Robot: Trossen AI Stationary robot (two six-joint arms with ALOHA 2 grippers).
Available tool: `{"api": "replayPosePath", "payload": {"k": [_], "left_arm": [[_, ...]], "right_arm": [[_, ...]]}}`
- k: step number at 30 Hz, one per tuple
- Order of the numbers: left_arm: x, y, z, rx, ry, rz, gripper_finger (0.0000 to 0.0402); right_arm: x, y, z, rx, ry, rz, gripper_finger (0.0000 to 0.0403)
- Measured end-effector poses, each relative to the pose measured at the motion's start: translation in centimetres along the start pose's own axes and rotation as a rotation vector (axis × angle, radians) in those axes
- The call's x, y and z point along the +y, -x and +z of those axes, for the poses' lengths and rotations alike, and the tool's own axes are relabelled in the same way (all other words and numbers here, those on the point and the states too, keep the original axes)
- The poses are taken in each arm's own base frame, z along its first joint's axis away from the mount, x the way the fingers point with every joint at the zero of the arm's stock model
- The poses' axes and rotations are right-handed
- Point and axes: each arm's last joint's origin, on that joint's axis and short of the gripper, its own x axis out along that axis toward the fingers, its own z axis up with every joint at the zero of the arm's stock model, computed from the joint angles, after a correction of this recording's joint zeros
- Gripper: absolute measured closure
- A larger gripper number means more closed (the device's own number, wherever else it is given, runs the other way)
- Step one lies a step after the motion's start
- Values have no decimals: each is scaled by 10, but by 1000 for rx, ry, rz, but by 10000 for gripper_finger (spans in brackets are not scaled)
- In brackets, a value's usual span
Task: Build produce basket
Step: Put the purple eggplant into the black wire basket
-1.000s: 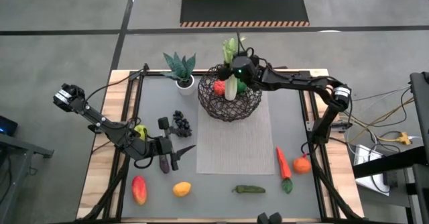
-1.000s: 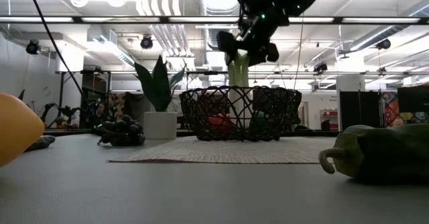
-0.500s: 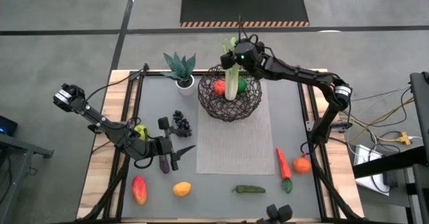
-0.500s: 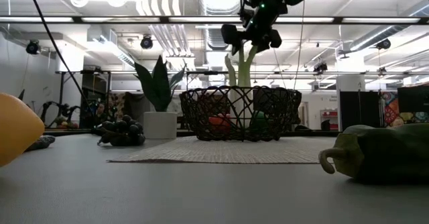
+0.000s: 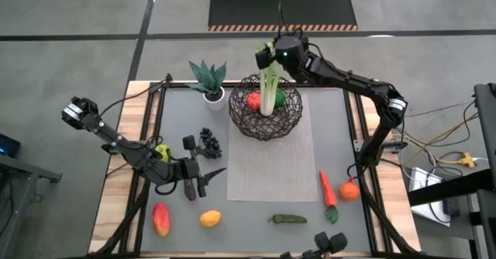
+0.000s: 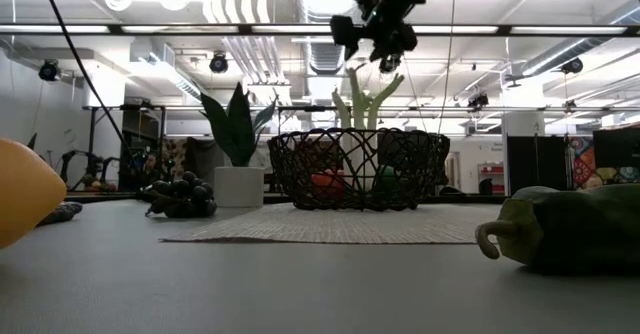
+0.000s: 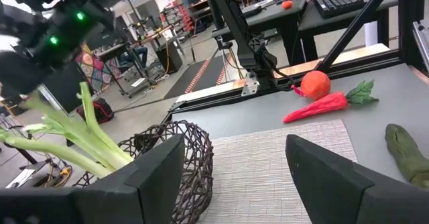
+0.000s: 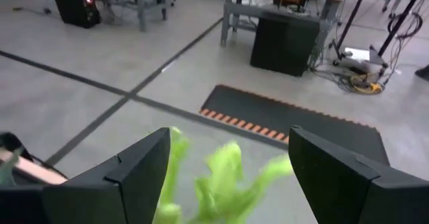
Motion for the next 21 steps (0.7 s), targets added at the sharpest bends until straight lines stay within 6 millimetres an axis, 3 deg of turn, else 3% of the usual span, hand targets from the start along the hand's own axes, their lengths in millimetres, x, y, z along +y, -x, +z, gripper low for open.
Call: {"api": "replayPosePath", "payload": {"k": [13, 17, 21], "left_arm": [[0, 0, 0, 0, 1, 0, 159], [0, 0, 0, 1, 1, 0, 159], [0, 0, -1, 1, 0, 0, 159]], "right_arm": [[-14, 35, 62, 2, 52, 26, 115], [-11, 52, 62, 127, 88, 179, 120], [5, 71, 47, 276, 150, 339, 133]]}}
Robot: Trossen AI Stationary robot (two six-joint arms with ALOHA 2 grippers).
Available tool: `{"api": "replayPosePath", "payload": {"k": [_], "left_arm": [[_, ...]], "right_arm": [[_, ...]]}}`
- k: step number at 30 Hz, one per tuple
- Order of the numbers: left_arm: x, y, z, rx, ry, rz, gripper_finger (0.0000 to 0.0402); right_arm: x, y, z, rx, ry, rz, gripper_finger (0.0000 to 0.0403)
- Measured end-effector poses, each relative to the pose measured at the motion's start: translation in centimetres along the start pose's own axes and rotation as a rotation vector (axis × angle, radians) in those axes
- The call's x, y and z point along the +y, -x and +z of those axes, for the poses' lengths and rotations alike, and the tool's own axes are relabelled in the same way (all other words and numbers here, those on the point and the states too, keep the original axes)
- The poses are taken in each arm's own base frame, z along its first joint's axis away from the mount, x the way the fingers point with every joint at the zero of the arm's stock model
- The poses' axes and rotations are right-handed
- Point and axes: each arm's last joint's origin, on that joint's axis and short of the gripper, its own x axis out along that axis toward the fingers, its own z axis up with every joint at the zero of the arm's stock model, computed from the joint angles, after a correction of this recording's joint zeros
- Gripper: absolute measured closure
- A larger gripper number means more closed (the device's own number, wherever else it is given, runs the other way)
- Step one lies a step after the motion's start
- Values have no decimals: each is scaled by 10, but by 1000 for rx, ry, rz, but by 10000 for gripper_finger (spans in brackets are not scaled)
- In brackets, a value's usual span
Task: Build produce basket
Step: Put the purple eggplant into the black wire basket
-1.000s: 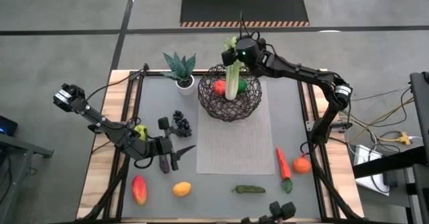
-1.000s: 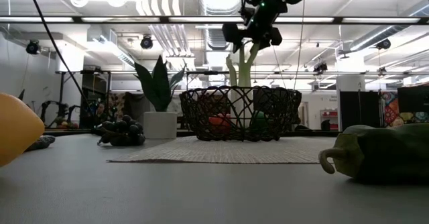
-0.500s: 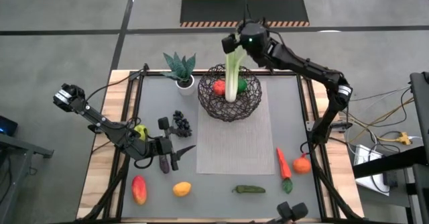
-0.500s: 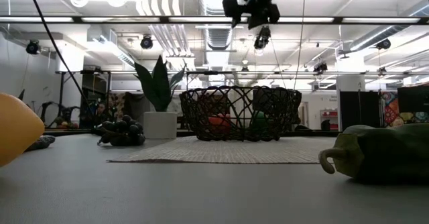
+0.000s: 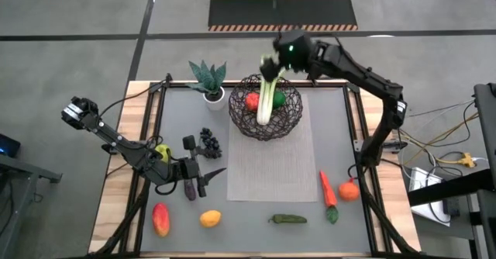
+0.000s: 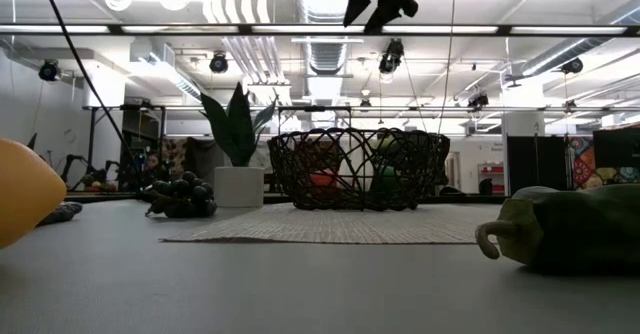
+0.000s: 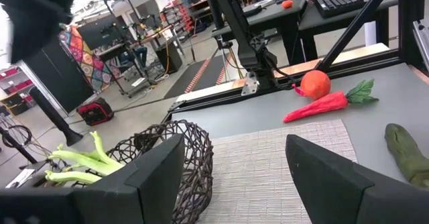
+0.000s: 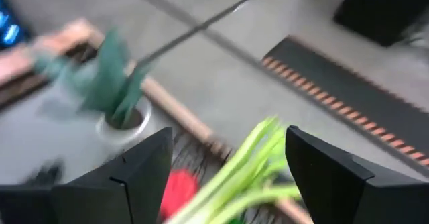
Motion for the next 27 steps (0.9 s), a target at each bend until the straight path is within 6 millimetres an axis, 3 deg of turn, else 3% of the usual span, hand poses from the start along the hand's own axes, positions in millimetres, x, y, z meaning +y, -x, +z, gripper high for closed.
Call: {"api": "replayPosePath", "payload": {"k": [6, 17, 27], "left_arm": [[-1, 0, -5, 10, 21, -2, 159], [-1, 0, -7, 12, 124, -5, 159], [-7, 0, -28, 63, 359, -12, 159]], "right_arm": [[52, 10, -38, 182, 144, 107, 156], [148, 44, -123, 287, 417, 320, 177], [202, 75, -205, 286, 591, 482, 177]]}}
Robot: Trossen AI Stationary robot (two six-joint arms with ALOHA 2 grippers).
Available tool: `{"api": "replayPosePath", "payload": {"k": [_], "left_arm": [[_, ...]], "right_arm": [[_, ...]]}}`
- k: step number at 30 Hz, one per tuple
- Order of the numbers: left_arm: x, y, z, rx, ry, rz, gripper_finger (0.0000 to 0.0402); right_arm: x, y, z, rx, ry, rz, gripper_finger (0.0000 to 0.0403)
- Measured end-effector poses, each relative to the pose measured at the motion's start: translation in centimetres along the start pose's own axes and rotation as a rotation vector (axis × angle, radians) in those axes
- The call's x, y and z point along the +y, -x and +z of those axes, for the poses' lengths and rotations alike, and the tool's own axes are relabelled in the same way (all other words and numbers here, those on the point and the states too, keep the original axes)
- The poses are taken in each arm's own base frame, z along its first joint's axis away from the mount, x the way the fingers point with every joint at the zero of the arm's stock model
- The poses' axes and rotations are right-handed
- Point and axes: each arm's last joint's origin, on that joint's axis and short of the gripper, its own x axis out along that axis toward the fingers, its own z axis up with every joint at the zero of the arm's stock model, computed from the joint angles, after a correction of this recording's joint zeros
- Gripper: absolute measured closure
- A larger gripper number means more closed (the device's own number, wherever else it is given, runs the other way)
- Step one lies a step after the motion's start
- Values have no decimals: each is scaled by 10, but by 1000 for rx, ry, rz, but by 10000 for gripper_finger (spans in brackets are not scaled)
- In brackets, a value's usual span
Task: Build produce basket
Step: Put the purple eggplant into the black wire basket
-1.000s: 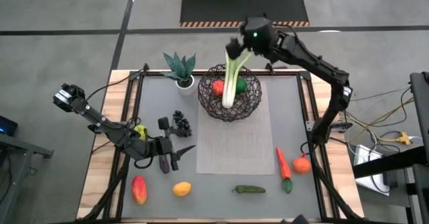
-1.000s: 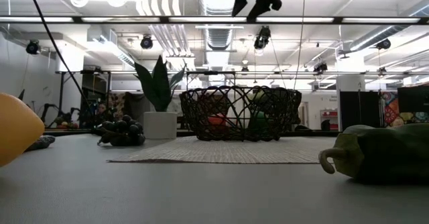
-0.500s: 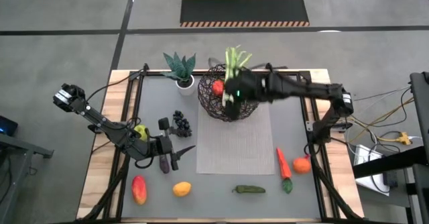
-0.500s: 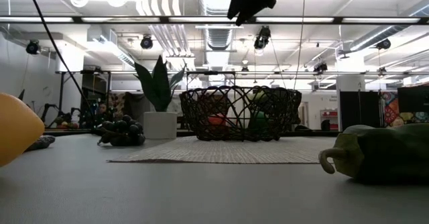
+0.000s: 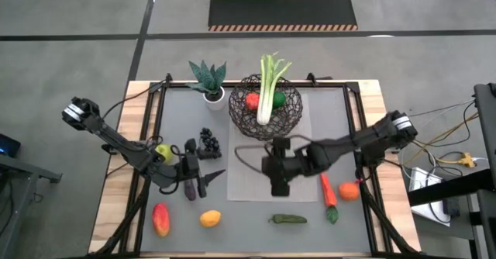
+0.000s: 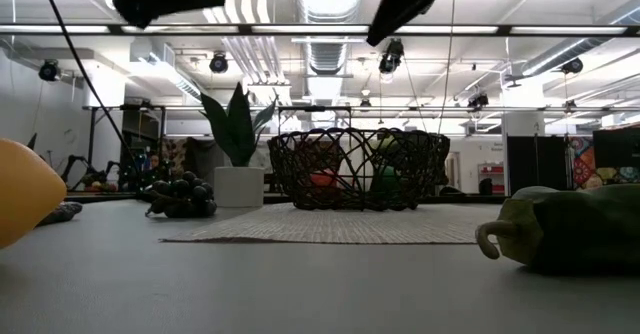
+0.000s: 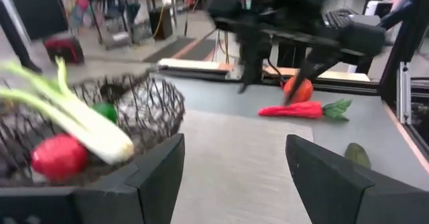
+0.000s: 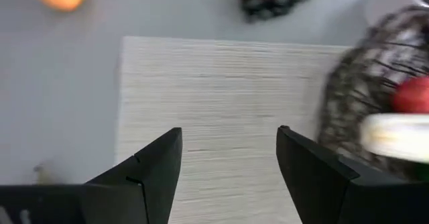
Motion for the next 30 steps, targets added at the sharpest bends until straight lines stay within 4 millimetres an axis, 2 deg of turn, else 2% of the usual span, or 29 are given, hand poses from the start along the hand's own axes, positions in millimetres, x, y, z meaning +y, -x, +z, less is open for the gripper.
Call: {"api": "replayPosePath", "payload": {"k": [6, 9, 11, 15, 20, 26, 30], "left_arm": [[0, -3, -23, 79, 253, -37, 159], [-5, -4, -28, 181, 469, -133, 160], [-9, -6, -32, 262, 561, -117, 160], [-10, -9, -50, 541, 671, 30, 160], [-9, -6, -60, 857, 697, 349, 160], [-5, 1, -60, 997, 657, 710, 160], [-6, -2, -69, 1033, 653, 763, 160]], "right_arm": [[34, -16, -22, -75, 151, 62, 177], [43, -24, -32, -95, 202, 77, 177], [45, -27, -38, -89, 216, 79, 177], [45, -31, -44, -98, 227, 79, 177], [47, -35, -45, -149, 265, 84, 177], [46, -35, -47, -179, 291, 86, 177], [45, -36, -50, -173, 293, 85, 177]]}}
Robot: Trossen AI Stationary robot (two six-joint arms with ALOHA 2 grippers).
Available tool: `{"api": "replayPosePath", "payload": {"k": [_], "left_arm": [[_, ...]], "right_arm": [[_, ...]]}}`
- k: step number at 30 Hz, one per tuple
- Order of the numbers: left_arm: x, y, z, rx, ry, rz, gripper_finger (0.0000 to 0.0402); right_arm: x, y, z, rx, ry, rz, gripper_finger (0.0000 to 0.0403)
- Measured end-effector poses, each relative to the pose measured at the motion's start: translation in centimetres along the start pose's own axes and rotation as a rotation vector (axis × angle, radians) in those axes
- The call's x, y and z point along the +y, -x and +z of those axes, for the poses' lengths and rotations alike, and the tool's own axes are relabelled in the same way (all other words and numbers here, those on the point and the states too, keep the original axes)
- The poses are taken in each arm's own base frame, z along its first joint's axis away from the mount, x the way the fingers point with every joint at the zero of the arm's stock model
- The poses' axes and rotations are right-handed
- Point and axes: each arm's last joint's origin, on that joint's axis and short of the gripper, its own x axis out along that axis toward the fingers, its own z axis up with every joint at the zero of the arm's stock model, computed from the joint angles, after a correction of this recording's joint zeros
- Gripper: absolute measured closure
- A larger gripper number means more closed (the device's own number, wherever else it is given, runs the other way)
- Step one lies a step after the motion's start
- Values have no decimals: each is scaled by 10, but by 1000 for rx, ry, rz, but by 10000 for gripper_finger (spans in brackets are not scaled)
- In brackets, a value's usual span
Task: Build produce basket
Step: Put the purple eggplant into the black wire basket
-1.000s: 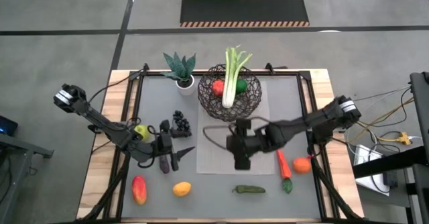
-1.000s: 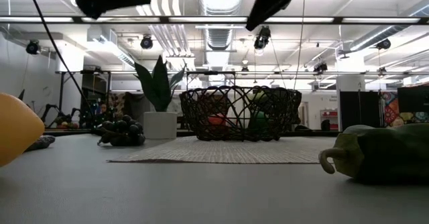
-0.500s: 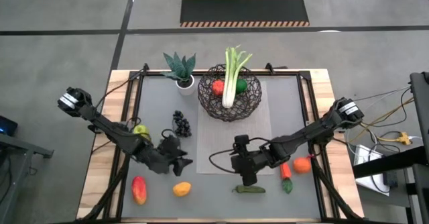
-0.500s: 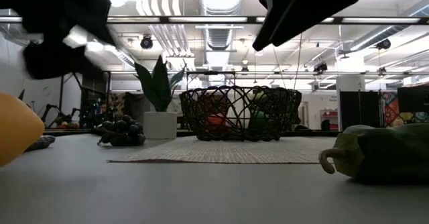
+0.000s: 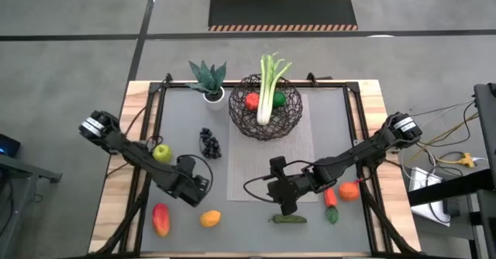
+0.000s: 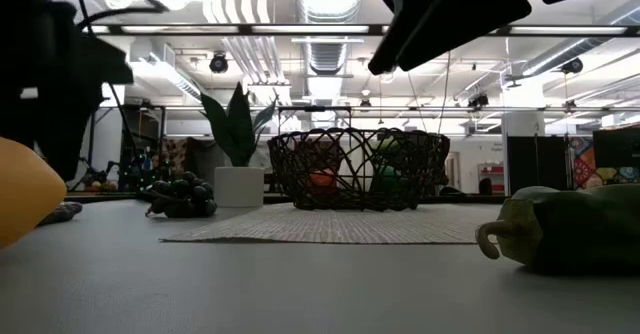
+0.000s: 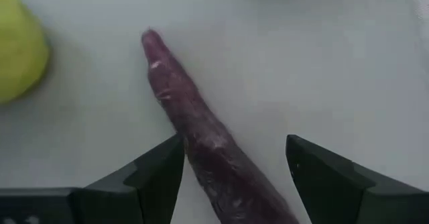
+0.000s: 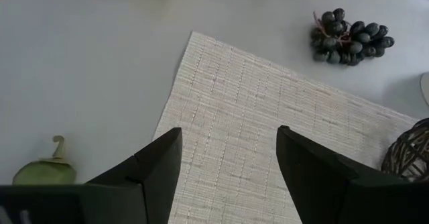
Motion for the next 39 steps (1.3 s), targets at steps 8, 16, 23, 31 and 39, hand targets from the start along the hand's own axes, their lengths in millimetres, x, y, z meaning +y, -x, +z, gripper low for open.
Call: {"api": "replayPosePath", "payload": {"k": [8, 16, 23, 31, 39], "left_arm": [[3, -17, -4, 33, 47, 93, 160], [0, -23, -7, 33, 58, 92, 160], [-5, -31, -10, 28, 71, 103, 160], [-7, -34, -12, 28, 74, 91, 199], [-7, -34, -12, 19, 73, 87, 282]], "right_arm": [[1, -2, -2, -12, -4, 0, 177], [3, -9, -11, -39, -6, -2, 177], [6, -14, -16, -113, -39, -3, 177], [7, -17, -20, -130, -80, 0, 177], [7, -16, -19, -134, -91, 1, 177]]}}
